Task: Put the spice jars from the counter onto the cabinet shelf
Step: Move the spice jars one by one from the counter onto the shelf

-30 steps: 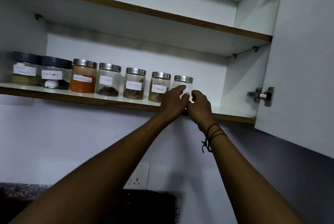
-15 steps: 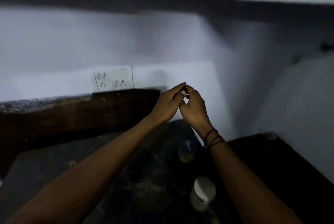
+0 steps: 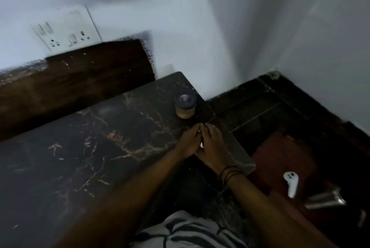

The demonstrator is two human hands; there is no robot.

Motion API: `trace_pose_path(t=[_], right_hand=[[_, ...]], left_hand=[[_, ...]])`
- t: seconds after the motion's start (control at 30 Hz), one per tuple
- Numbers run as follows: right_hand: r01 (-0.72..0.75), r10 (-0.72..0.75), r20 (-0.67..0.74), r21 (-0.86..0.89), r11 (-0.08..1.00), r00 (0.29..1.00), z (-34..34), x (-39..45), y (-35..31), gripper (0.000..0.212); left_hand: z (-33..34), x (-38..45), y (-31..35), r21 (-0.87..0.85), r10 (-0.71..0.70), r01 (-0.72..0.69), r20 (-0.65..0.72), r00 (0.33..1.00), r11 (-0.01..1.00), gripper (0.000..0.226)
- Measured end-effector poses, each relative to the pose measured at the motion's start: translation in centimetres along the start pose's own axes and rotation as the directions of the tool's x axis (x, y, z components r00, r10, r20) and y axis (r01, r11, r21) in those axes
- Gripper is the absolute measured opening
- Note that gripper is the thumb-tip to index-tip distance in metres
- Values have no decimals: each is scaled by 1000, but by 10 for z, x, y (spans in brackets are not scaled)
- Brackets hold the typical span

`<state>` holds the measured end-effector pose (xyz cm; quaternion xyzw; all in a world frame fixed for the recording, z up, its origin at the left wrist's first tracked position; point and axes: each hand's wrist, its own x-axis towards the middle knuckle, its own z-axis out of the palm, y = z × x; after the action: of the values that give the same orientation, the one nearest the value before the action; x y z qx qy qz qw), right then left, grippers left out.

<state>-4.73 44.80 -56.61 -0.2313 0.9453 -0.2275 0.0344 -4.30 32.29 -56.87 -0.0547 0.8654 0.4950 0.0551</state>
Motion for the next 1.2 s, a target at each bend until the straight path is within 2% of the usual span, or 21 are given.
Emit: trace_pose_path(t=[0.17, 0.3, 0.37, 0.4, 0.47, 0.53, 0.63, 0.7, 0.73, 0.8, 0.87, 0.93, 0.97, 1.07, 1.2], right_hand=[[8, -7, -5, 152, 988, 1000, 14, -10, 21, 86], [-171, 224, -140, 316, 933, 965, 20, -22, 21, 95], [-227, 318, -165, 412, 883, 934, 22, -24, 20, 98], [-238, 349, -144, 495, 835, 926, 21, -24, 21, 95], [-183, 316, -90, 655, 733, 944, 17, -20, 22, 83], [-126, 251, -53, 754, 644, 967, 12, -16, 22, 74], [-145, 184, 66, 874, 464, 981, 0, -3, 13, 63], [-153, 143, 111, 933, 325, 983, -10, 7, 3, 53], [-151, 121, 124, 958, 245, 985, -13, 12, -6, 51], [-165, 112, 157, 984, 64, 981, -15, 20, -22, 53], [-216, 119, 223, 974, -63, 968, -13, 25, -40, 46], [-271, 126, 283, 957, -102, 951, -8, 29, -52, 35], [-295, 145, 307, 950, -100, 940, -5, 32, -56, 38], [-363, 200, 356, 932, 2, 913, 3, 38, -64, 43], [-410, 187, 386, 905, 111, 903, 11, 46, -72, 48]], left_hand=[[14, -4, -10, -146, -42, 37, -27, 999, 989, 27], [9, -7, -13, -180, -85, 89, 28, 996, 980, 25], [7, -8, -13, -226, -125, 122, 3, 992, 967, 31], [6, -9, -12, -264, -171, 157, -30, 985, 952, 35], [0, -12, -13, -341, -255, 206, -108, 961, 917, 38], [-10, -16, -15, -390, -272, 190, -168, 948, 901, 34], [-32, -25, -15, -513, -279, 146, -192, 941, 846, 32], [-46, -31, -11, -630, -259, 118, -136, 956, 767, 31], [-54, -34, -10, -683, -238, 123, -76, 968, 720, 37], [-64, -38, -7, -751, -202, 189, 75, 976, 633, 52], [-71, -44, 0, -782, -235, 256, 143, 961, 568, 52], [-75, -49, 5, -813, -259, 275, 158, 953, 513, 53], [-77, -52, 7, -826, -265, 278, 162, 951, 491, 55], [-86, -61, 6, -844, -291, 281, 156, 944, 458, 53], [-98, -70, 1, -864, -312, 274, 146, 939, 422, 50]])
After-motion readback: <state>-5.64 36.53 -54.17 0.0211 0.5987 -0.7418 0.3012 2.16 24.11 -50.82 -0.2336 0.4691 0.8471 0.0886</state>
